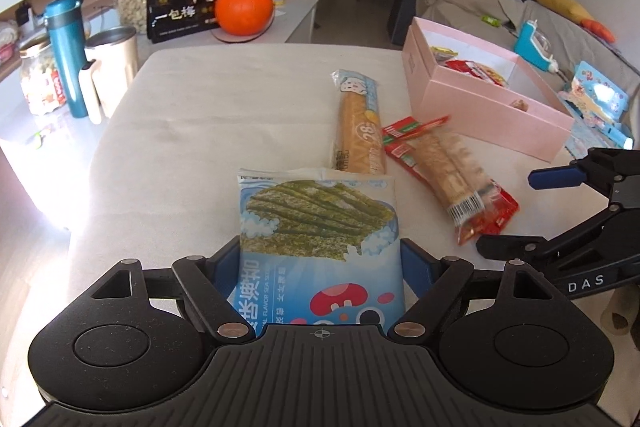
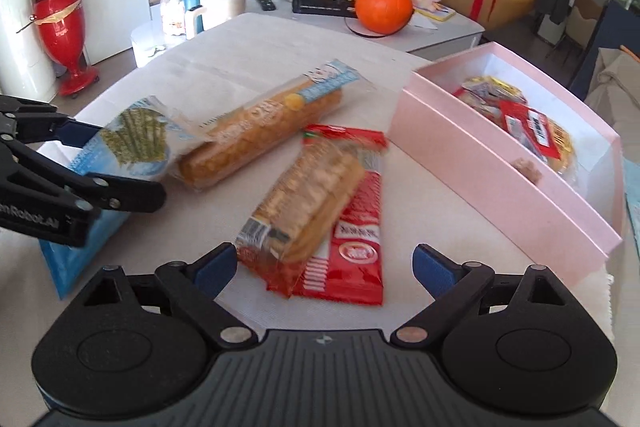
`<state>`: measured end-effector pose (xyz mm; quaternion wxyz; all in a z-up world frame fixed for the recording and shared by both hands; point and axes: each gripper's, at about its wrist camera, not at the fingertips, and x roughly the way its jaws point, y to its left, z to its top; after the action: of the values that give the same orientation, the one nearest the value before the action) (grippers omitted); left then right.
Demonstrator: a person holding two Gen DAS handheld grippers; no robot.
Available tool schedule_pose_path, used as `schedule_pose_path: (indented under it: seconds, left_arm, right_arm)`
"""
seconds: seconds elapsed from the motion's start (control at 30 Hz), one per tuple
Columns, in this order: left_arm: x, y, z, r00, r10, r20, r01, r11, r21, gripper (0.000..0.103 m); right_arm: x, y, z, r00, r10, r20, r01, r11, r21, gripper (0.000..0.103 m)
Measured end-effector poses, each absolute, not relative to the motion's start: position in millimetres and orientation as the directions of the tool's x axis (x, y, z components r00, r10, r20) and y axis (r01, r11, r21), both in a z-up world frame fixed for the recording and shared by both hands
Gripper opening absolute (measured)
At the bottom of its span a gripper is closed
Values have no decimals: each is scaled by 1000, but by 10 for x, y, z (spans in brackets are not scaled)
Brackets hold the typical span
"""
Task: Organize snacks
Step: 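Lift the blue seaweed bag with left while right reaches toward the biscuit packet, then grasp the long red wafer packet with right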
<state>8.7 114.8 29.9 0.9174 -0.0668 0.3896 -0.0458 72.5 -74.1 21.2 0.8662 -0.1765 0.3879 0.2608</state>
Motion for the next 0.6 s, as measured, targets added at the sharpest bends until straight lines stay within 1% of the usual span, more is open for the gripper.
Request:
schedule_pose_path:
  seconds: [0.1, 0.17, 0.23, 0.33, 0.4, 0.5, 0.6]
  left_arm:
    - [43, 1017, 333, 703, -210, -679, 89, 974, -210, 85]
    - [28, 896, 331, 703, -248, -667, 130, 966, -222, 85]
    - [44, 763, 286, 689, -263, -675, 161, 964, -210, 85]
    - [57, 659, 221, 683, -228, -694, 166, 974, -157, 85]
    - [36, 688, 225, 687, -212, -695, 151, 977, -149, 85]
    - [0, 783, 248, 694, -166, -701, 105, 986, -130, 85]
    - [-42, 916, 240, 691, -142, -709, 66, 989, -133, 85]
  right_arm:
    - [752, -1060, 167, 594, 232, -770, -527, 836, -154, 95]
    - [788, -1282, 148, 593, 208, -778, -478, 868, -132, 95]
    - [801, -1438, 159, 591, 203, -781, -437, 894, -97, 95]
    - [777, -1561, 233, 597, 258, -760, -415, 910, -17, 95]
    - [769, -1514, 287, 599, 302, -742, -424, 905, 26, 95]
    - [819, -1313, 312, 588, 357, -726, -453, 889, 69, 95]
    - [955, -989, 259, 571, 377, -729, -472, 878, 84, 95]
